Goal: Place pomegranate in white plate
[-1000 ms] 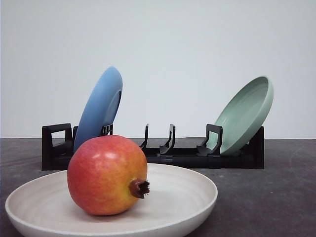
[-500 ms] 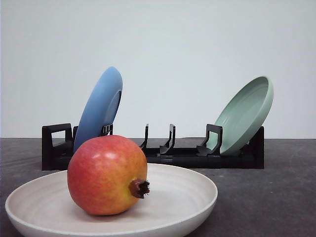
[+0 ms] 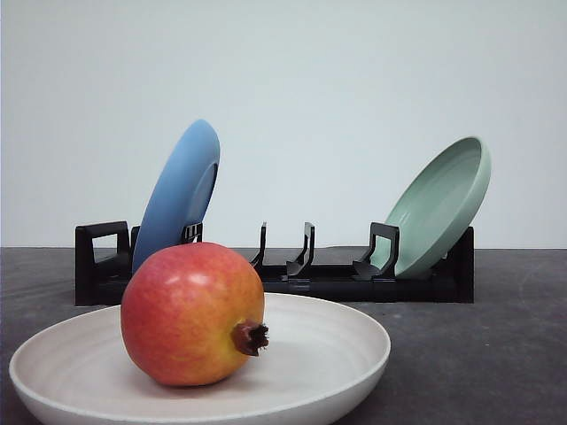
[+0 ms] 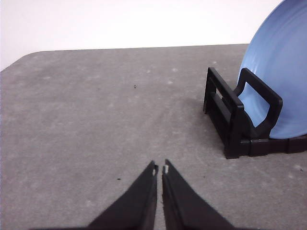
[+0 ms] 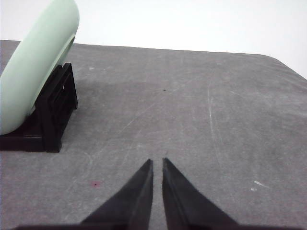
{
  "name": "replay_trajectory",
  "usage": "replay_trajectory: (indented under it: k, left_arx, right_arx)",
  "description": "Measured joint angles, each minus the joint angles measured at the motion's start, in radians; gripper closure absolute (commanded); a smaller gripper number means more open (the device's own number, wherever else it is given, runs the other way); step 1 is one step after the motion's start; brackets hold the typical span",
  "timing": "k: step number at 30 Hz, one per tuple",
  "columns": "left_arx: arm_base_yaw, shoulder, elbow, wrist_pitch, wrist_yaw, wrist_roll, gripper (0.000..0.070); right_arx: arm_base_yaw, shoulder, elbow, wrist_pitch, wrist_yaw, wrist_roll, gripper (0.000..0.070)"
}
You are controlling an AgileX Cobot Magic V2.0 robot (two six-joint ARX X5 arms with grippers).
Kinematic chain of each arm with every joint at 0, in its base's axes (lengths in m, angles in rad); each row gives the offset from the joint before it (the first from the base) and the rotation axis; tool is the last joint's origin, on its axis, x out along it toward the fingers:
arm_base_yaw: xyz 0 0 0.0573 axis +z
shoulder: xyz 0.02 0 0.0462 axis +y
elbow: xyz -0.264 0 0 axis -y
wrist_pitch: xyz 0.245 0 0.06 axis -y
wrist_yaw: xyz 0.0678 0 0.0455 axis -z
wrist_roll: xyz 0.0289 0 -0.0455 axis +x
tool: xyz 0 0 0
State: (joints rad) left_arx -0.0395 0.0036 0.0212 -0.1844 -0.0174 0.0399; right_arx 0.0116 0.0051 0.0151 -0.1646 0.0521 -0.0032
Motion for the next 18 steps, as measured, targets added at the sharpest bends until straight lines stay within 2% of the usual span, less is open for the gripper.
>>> replay_trajectory:
  k: [18]
  left_arx:
    - [0.0,0.0,0.0,0.0,0.0,0.0,0.07]
  right_arx:
    - [0.0,0.0,0.0,0.0,0.0,0.0,0.0668]
